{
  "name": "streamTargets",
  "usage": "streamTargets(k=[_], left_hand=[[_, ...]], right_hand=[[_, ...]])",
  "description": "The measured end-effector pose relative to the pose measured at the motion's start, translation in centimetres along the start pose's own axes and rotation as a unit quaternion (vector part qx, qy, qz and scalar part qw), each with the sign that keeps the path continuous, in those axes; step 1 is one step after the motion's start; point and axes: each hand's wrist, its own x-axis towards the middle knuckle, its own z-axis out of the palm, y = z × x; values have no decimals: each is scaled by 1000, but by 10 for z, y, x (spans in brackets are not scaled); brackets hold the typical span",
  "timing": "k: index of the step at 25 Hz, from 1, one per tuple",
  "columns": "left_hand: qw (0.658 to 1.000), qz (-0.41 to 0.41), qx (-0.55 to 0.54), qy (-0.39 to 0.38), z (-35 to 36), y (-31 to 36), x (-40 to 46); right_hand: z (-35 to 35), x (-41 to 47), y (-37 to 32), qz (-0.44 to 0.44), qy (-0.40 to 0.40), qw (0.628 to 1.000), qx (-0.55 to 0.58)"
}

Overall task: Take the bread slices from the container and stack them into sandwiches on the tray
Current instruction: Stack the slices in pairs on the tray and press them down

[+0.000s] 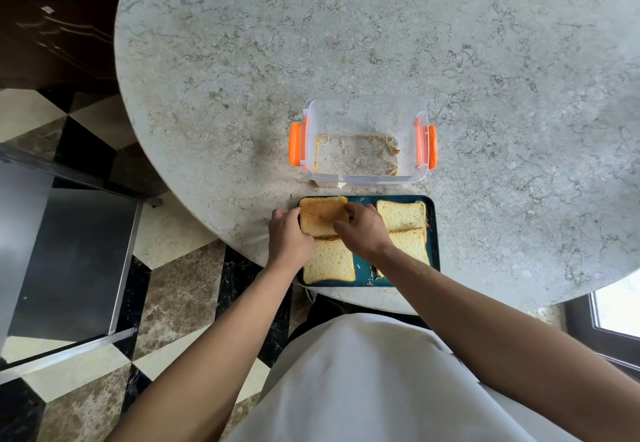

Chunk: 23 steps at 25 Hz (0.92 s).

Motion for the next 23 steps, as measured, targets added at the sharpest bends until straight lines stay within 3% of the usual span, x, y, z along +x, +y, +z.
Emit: streamTargets(k=[4,12,23], left_hand=[[999,12,-1,35,5,-10,-24],[999,18,37,-4,17,-15,-49],[997,4,77,-9,20,-4,-50]], right_hand=[[0,-21,11,-19,17,999,-29],[13,-41,19,-4,-25,997,-68],[14,-41,21,16,-15,998,-56]])
